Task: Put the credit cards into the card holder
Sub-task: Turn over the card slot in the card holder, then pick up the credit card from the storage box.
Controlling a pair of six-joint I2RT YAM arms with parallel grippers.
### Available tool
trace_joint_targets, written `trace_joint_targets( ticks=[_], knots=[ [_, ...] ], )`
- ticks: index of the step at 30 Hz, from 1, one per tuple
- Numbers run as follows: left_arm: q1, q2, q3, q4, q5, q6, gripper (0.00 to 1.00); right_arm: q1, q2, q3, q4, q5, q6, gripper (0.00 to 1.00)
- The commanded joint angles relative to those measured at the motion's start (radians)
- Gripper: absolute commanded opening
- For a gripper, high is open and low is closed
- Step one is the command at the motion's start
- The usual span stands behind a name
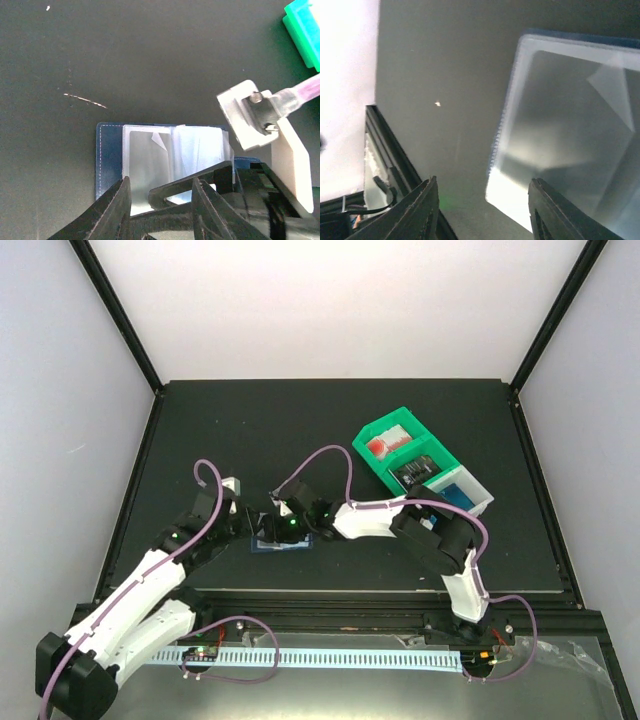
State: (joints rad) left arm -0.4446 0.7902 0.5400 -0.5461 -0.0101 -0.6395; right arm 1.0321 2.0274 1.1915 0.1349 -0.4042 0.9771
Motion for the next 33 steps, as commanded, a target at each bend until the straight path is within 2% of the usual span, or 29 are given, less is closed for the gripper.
trace_joint_targets(
  ticks=[1,7,11,18,21,26,30,33],
  knots=[
    [0.003,-0.011,0.016,-0.034,0.010,-0.001,0.36,0.003,0.038,0.025,-0.098,0.058,0.027,0.51],
    [0.004,-0.022,0.005,-0.031,0.085,0.006,0.37,0.002,0.018,0.104,-0.204,0.092,-0.027,0.50],
    [0.006,-0.043,0.002,-0.043,0.126,0.023,0.39,-0.006,-0.085,0.145,-0.314,0.187,-0.094,0.49],
    [0.006,-0.109,0.005,-0.070,0.219,0.029,0.58,-0.064,-0.457,0.014,-0.520,0.439,-0.216,0.51],
    [0.007,-0.189,0.025,-0.109,0.207,0.028,0.66,-0.089,-0.605,-0.006,-0.661,0.612,-0.303,0.55],
    [0.010,-0.310,0.067,-0.170,0.188,0.046,0.80,-0.171,-0.799,-0.039,-0.835,0.771,-0.434,0.62],
    [0.009,-0.370,0.115,-0.231,0.165,0.066,0.98,-0.252,-0.901,-0.094,-0.909,0.838,-0.481,0.69],
    [0.010,-0.391,0.152,-0.267,0.163,0.090,0.99,-0.319,-0.939,-0.136,-0.913,0.828,-0.533,0.73]
  ],
)
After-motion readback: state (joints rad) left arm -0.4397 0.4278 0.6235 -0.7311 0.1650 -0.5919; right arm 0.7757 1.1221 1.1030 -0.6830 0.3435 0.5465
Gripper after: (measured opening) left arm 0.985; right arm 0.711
